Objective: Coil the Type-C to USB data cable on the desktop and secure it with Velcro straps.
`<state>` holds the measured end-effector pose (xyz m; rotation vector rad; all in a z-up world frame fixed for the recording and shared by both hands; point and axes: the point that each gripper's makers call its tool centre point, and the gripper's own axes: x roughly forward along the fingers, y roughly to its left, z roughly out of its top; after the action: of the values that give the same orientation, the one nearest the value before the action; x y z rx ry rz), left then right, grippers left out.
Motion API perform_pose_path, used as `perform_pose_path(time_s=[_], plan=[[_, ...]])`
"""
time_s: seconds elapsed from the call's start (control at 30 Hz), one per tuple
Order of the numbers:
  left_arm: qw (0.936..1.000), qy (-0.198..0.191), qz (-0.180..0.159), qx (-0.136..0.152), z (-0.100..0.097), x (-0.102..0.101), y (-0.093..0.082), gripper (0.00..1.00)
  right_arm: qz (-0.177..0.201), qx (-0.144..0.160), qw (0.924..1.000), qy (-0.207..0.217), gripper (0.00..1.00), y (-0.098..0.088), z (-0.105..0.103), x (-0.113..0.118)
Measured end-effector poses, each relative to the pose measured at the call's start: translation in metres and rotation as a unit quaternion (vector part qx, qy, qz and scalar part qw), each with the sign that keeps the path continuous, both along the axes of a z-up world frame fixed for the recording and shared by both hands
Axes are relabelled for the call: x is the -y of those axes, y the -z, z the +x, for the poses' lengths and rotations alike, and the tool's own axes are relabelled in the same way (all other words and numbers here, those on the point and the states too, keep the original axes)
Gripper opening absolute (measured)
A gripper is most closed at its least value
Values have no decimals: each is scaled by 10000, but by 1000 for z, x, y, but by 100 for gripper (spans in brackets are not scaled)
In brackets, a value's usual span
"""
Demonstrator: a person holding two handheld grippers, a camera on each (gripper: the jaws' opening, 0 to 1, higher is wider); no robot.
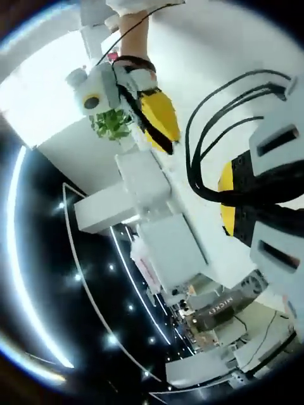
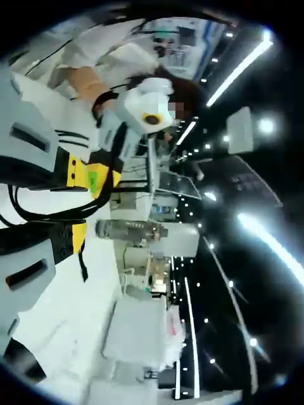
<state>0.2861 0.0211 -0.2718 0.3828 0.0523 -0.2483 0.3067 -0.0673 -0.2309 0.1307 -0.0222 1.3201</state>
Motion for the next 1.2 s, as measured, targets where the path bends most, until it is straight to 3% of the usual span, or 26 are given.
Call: perform_pose_path(time_s=[0.03,0.07,0.13,0.2,0.27,0.37,0.53,0.6,0.67,0.8,0.87,0.93,1.0,1.03,1.07,1.1,1.13,1.2], plan=[[9999,-85,-84,-8,1,-10,4,5,91,103,9996,236,17,-2,16,2],[9998,-144,-136,10,1,-19,6,5,-107,425,9975,548,17,4,35,3],[9996,-200,-142,122,0,-32,10,5,-692,1308,9833,1064,17,21,68,0],[9989,-311,-82,336,-1,-43,10,6,-1177,1669,9713,1221,17,46,84,-13],[9979,-456,-131,433,-1,-53,13,6,-1484,2031,9609,1160,18,74,99,-41],[9961,-644,-342,489,-3,-68,17,6,-1871,2309,9507,883,21,104,106,-81],[9924,-892,-628,572,-12,-84,17,6,-2365,2901,9254,603,21,127,120,-129],[9920,-884,-657,619,-15,-83,16,6,-2544,3180,9120,497,20,130,127,-142],[9918,-856,-652,684,-16,-79,13,6,-2557,3212,9113,325,18,133,124,-150],[9920,-802,-630,746,-16,-76,8,6,-2750,3828,8815,267,16,131,127,-165],[9922,-764,-632,761,-17,-75,8,6,-2854,3757,8809,365,14,132,133,-166],[9920,-738,-670,770,-17,-75,7,6,-2967,3823,8748,225,3,137,133,-174],[9920,-711,-718,758,-17,-75,6,6,-3001,3854,8724,189,1,138,134,-177],[9918,-688,-764,757,-18,-75,6,6,-3006,3739,8772,179,1,138,133,-176],[9917,-653,-818,749,-18,-76,5,6,-2881,3451,8932,135,1,137,127,-172],[9916,-638,-836,747,-19,-75,5,6,-2747,3297,9032,72,0,134,121,-168],[9916,-626,-853,740,-19,-75,5,6,-2631,3199,9101,126,0,128,118,-160],[9920,-544,-844,762,-21,-69,2,6,-2504,3183,9140,236,0,116,108,-134]])
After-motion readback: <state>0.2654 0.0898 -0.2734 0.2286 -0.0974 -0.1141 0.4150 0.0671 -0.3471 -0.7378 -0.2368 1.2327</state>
